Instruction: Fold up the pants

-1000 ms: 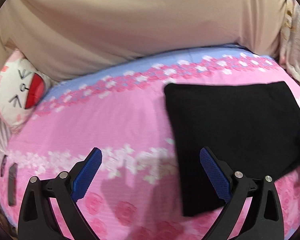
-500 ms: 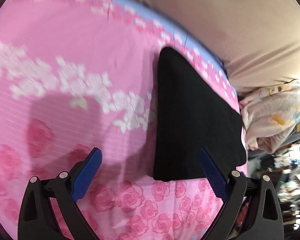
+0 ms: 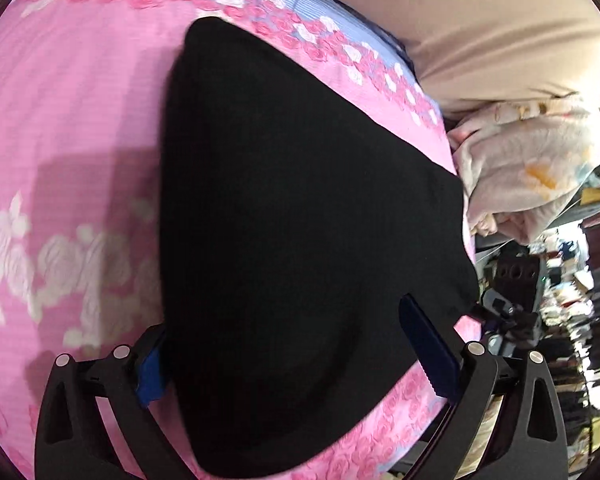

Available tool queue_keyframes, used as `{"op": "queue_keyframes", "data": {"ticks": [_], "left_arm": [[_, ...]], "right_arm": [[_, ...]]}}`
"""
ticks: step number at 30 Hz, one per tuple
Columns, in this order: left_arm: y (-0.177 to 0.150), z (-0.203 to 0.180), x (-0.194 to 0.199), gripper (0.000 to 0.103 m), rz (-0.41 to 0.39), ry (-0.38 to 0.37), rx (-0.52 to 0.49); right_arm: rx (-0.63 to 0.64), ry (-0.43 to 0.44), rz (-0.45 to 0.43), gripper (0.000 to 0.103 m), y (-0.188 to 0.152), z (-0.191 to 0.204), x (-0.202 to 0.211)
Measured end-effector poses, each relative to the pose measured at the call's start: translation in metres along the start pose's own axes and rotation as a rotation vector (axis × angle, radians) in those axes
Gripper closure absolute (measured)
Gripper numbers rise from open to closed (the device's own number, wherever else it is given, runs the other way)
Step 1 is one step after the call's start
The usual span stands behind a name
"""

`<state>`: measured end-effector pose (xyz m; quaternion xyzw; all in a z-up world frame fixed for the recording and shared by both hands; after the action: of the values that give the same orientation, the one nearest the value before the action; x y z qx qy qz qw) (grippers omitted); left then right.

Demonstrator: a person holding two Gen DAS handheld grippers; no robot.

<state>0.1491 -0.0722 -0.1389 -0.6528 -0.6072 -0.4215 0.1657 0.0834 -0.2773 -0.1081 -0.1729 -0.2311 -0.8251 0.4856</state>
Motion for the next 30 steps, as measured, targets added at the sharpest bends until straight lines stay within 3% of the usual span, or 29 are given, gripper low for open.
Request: {"op": "queue_keyframes", "data": {"ticks": [2, 4, 5, 6, 8, 11, 15, 19, 21, 22, 24, 28, 30], "left_arm": [[0.005, -0.003, -0.004, 0.006, 0.012, 0.014, -0.011], [0.009, -0.006, -0.009, 0.007, 0.011, 0.035, -0.026], [0.008, -0.006, -0.008, 0.015, 0.006, 0.053, -0.039], [0.008, -0.006, -0.008, 0.024, -0.005, 0.112, -0.074], [0.005, -0.003, 0.001, 0.055, -0.029, 0.148, -0.125], [0.001, -0.004, 0.025, 0.067, -0.063, 0.098, -0.128], [-0.028, -0.008, 0.059, 0.067, -0.074, 0.087, -0.145], [-0.069, 0.005, 0.071, 0.065, -0.057, 0.096, -0.118], [-0.092, 0.019, 0.059, 0.06, -0.048, 0.114, -0.094], [-0.097, 0.025, 0.051, 0.051, -0.041, 0.121, -0.082], [-0.096, 0.028, 0.05, 0.042, -0.106, 0.098, -0.05], [-0.086, 0.016, 0.044, 0.017, -0.148, 0.048, -0.043], [-0.081, 0.012, 0.039, 0.023, -0.152, 0.129, -0.084]], "right_arm": [[0.007, -0.004, 0.015, 0.014, 0.002, 0.004, -0.007], [0.031, -0.035, 0.013, 0.031, 0.001, 0.006, -0.012], [0.042, -0.079, 0.006, 0.052, 0.0, 0.003, -0.015], [0.041, -0.104, -0.002, 0.058, -0.001, 0.001, -0.015], [0.024, -0.1, -0.032, 0.063, -0.001, 0.004, -0.012], [0.079, -0.089, -0.07, 0.066, -0.01, 0.032, -0.001], [0.129, -0.037, -0.071, 0.066, -0.038, 0.073, 0.011], [0.088, -0.048, -0.013, 0.066, -0.082, 0.06, 0.0], [0.05, -0.096, -0.01, 0.063, -0.093, 0.035, -0.01], [0.025, -0.09, -0.023, 0.056, -0.096, 0.026, -0.014], [-0.003, -0.049, -0.048, 0.054, -0.094, 0.022, -0.017], [0.073, -0.12, -0.071, 0.052, -0.092, 0.031, -0.027], [0.076, -0.136, -0.078, 0.06, -0.093, 0.029, -0.026]]}}
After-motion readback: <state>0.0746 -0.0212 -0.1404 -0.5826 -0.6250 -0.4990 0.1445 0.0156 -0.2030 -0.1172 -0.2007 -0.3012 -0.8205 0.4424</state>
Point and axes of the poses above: each gripper's, at about its wrist camera, not at the fingertips, and x roughly against the way its jaws point, z to its left, y to its top, the point moved 10 cm from there along -x, roughly the way its jaws point, and after that the axes turned 6 degrees about -x, right-handed, at the moved point
